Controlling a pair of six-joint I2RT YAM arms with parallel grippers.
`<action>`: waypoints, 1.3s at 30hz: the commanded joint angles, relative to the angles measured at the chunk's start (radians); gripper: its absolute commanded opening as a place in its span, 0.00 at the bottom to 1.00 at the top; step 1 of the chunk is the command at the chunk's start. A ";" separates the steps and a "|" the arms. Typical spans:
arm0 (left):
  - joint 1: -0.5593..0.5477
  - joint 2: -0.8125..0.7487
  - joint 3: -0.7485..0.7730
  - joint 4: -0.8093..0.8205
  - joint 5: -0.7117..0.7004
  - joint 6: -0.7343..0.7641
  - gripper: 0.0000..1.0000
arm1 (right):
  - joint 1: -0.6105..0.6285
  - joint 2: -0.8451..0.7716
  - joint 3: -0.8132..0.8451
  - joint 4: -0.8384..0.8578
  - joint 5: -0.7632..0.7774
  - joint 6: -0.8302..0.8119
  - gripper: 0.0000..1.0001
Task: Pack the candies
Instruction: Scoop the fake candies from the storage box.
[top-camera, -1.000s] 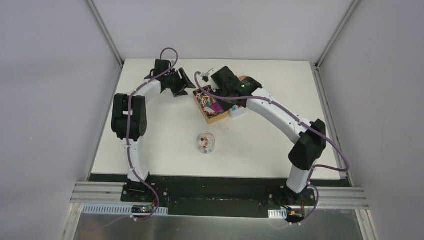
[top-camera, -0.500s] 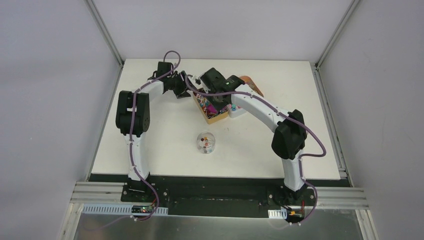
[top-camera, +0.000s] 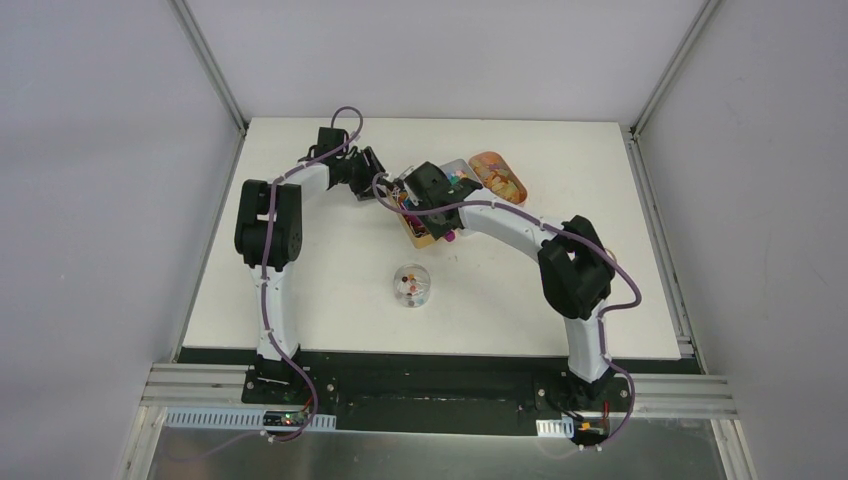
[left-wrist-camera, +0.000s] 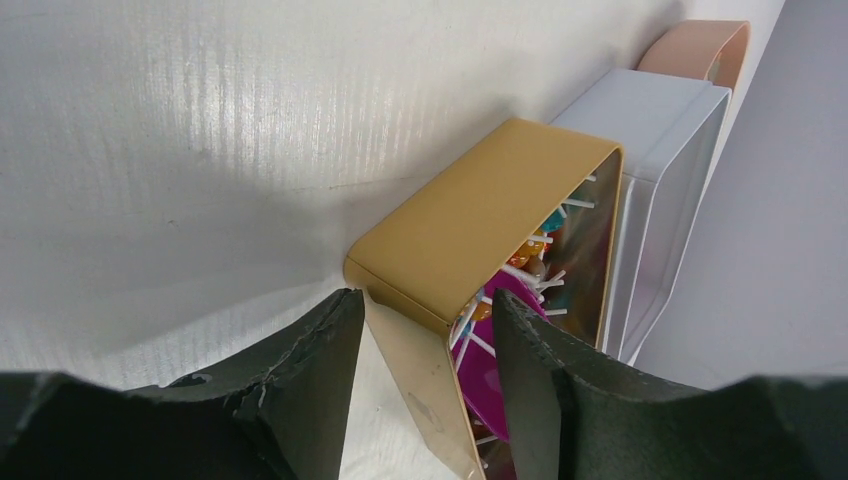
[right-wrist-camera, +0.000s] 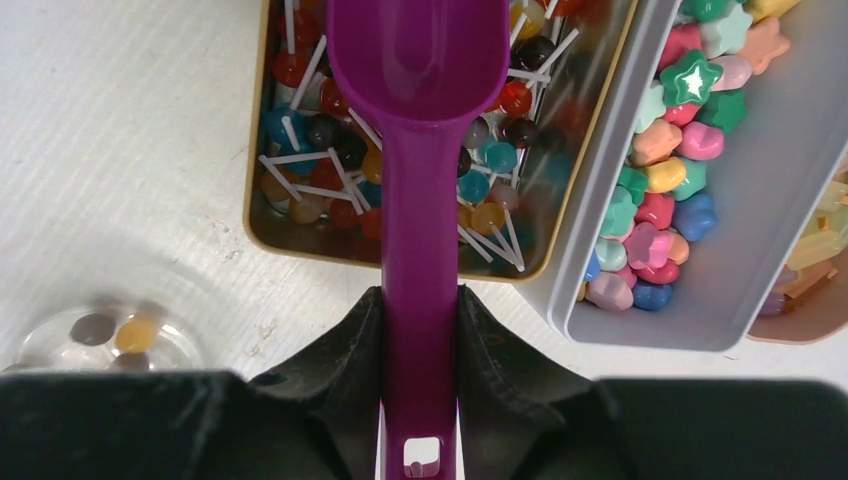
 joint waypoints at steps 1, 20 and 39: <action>-0.013 -0.005 0.006 0.047 0.022 -0.004 0.51 | 0.001 -0.081 -0.069 0.169 0.009 -0.008 0.00; -0.005 -0.035 0.021 0.044 0.040 -0.003 0.59 | 0.000 -0.198 -0.372 0.528 0.025 -0.034 0.00; 0.013 -0.113 0.137 -0.062 0.037 0.070 0.68 | -0.007 -0.397 -0.571 0.749 0.019 -0.085 0.00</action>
